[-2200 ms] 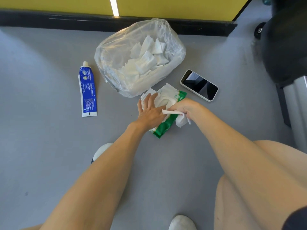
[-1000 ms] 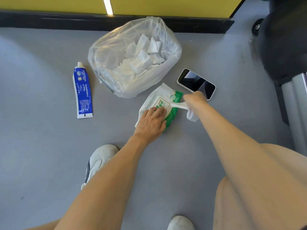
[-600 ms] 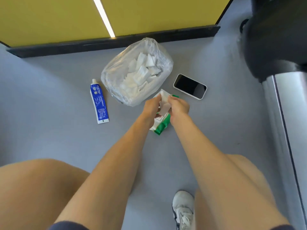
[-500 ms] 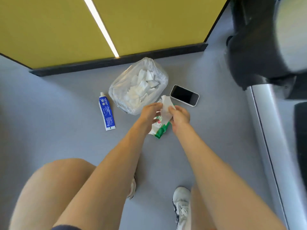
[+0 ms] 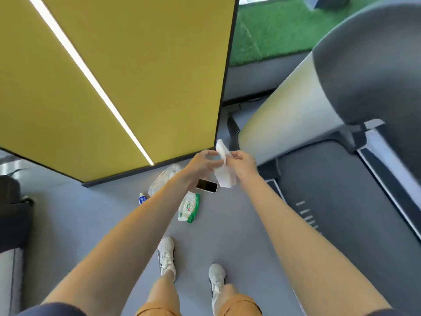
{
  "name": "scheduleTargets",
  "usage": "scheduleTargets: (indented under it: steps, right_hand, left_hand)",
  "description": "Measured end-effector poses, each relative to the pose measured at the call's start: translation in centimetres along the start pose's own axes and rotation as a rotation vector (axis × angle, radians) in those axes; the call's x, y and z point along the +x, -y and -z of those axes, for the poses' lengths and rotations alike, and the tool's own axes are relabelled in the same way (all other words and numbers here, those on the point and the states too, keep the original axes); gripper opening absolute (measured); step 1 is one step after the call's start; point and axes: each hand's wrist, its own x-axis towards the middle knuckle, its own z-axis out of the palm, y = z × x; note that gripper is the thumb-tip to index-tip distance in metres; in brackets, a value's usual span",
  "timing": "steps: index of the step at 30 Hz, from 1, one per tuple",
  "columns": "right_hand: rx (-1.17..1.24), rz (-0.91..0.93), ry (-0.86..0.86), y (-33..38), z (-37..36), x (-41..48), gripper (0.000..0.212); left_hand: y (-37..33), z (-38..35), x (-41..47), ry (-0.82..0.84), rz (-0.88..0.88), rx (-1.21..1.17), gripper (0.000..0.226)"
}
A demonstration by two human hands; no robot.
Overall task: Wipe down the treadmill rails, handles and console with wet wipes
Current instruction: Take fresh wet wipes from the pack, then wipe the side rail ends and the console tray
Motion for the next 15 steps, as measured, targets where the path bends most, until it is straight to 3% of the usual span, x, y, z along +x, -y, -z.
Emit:
scheduleTargets:
  steps: [1,4,8,11,15]
  right_hand:
    - [0.019,0.033,-0.002,1.9,1.8,-1.9,0.019]
    - [0.025,0.123,-0.051,6.6,6.6,-7.0,0.021]
    - [0.117,0.234,-0.126,10.6,12.2,-13.3,0.013]
    - [0.127,0.301,-0.222,11.3,15.1,-17.7,0.007]
    - [0.248,0.265,-0.341,10.0,18.5,-23.4,0.011]
  left_hand:
    - [-2.1,-0.7,-1.5,0.023,-0.028,0.001,0.044]
    - [-8.6,-3.0,-5.9,0.105,-0.111,-0.005,0.005]
    - [-15.6,-6.0,-10.2,0.157,-0.268,0.046,0.008]
    - [-18.3,-8.7,-13.1,0.273,-0.311,0.062,0.037]
    - [-18.7,-12.9,-17.5,0.428,-0.399,0.140,0.021]
